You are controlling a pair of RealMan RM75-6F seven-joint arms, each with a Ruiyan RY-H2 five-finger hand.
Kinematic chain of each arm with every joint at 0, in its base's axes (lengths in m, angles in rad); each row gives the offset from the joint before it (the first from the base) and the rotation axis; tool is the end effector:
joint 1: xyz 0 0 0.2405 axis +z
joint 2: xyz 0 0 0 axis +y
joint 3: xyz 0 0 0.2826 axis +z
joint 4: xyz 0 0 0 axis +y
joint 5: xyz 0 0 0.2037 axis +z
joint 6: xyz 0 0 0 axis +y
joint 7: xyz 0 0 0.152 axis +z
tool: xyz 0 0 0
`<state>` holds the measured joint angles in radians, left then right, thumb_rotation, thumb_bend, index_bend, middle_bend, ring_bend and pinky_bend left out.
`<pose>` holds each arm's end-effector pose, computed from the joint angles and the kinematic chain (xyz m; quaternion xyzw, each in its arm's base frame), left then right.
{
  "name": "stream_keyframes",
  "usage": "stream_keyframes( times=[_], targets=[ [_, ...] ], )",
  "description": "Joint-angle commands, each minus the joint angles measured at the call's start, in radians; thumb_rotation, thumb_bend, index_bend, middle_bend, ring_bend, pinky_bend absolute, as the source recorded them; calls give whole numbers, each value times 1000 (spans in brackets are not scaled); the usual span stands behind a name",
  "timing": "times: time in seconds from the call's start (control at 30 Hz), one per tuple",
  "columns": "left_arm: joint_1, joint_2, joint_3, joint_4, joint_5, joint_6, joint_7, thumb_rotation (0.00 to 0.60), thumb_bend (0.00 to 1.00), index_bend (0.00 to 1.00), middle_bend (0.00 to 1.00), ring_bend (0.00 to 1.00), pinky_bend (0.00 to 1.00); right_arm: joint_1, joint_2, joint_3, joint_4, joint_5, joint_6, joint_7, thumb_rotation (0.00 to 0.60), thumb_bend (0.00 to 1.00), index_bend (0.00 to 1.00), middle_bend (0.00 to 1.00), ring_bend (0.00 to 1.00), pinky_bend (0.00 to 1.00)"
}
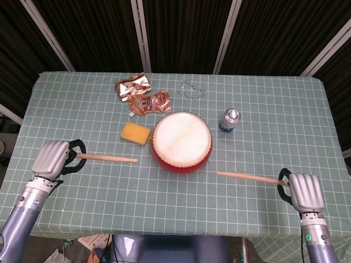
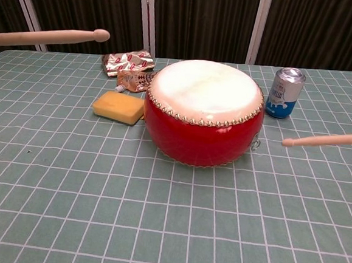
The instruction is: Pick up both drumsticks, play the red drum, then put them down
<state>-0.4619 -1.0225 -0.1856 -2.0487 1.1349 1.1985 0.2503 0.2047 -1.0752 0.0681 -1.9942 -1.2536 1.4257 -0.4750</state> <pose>-0.1951 0.2911 0.1576 -0.6378 -0.4366 -0.4168 0.4784 -0.2683 -0.2169 0.1622 0.6159 -0.3915 0.3149 0.6068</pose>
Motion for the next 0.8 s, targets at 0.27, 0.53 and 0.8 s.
stream_keyframes(
  times=[0.27, 0.53, 0.8],
  targets=[
    [-114, 43, -90, -21, -139, -50, 115, 600, 582, 757, 1000, 1000, 1000, 50, 213, 168, -206, 127, -36, 180, 600, 707, 947, 1000, 1000, 1000],
    [-217, 23, -155, 36, -295, -93, 155, 600, 582, 757, 1000, 1000, 1000, 167, 244, 254, -237, 299, -127, 148, 600, 707, 947, 1000, 1000, 1000],
    [-291, -20, -165, 143, -363, -147, 171, 600, 582, 757, 1000, 1000, 1000, 295, 140, 268, -193, 413, -171, 26, 600, 707, 947, 1000, 1000, 1000]
  ],
)
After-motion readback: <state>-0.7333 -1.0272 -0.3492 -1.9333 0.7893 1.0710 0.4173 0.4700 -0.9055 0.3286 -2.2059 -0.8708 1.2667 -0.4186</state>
